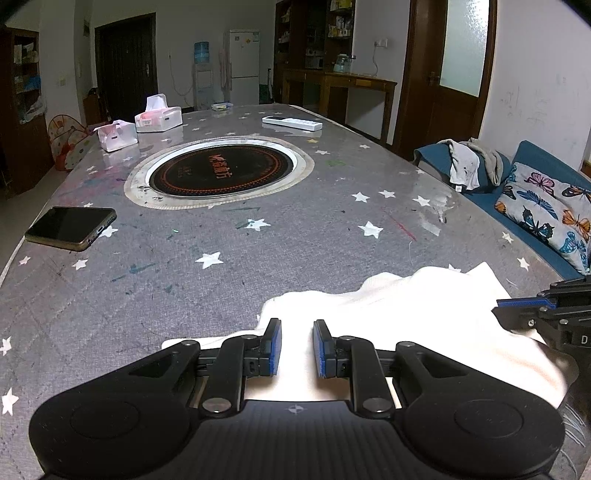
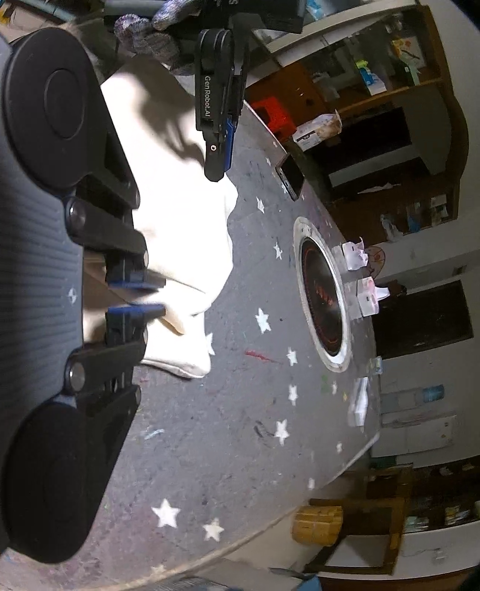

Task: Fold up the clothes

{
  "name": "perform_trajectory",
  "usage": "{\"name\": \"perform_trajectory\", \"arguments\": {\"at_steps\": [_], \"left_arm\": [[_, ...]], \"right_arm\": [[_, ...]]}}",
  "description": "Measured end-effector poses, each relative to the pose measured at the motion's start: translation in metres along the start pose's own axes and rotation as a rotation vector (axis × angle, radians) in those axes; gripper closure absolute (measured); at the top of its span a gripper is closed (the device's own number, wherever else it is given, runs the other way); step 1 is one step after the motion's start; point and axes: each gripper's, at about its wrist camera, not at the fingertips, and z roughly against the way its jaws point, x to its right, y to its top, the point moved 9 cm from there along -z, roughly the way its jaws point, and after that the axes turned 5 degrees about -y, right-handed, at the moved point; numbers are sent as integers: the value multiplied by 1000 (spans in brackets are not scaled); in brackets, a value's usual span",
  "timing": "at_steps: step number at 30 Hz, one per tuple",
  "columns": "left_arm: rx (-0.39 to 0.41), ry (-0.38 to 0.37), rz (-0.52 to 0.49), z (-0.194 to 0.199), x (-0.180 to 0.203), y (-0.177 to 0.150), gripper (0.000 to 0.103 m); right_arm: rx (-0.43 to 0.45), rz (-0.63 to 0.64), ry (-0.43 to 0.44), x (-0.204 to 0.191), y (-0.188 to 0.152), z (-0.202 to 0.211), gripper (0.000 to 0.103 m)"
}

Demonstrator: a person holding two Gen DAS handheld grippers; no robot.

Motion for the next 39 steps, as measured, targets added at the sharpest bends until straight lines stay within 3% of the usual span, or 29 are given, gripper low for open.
{"name": "perform_trajectory", "arguments": {"at_steps": [5,10,17,24,27,31,39], "left_arm": [[3,0,-4,0,-1,-1,82],[12,13,-30,0,2,-3,82],[20,19,-44,1,3,-4,82],[22,23,-46,0,3,-4,82],[24,22,-47,1,3,-5,82],[32,21,-60,1,3,-5,81],[73,23,-54,20,0,-3,77]], "right_arm": [[111,233,-155,-23,15,26,100],[51,314,-221,-20,-3,0,100],[96,260,-226,-9,3,19,98],[126,334,-89,-55,-7,43,98],[75,354,-123,-54,-24,29,100],[87,334,-144,-43,-32,31,101],[75,291,-115,-37,-14,41,100]]}}
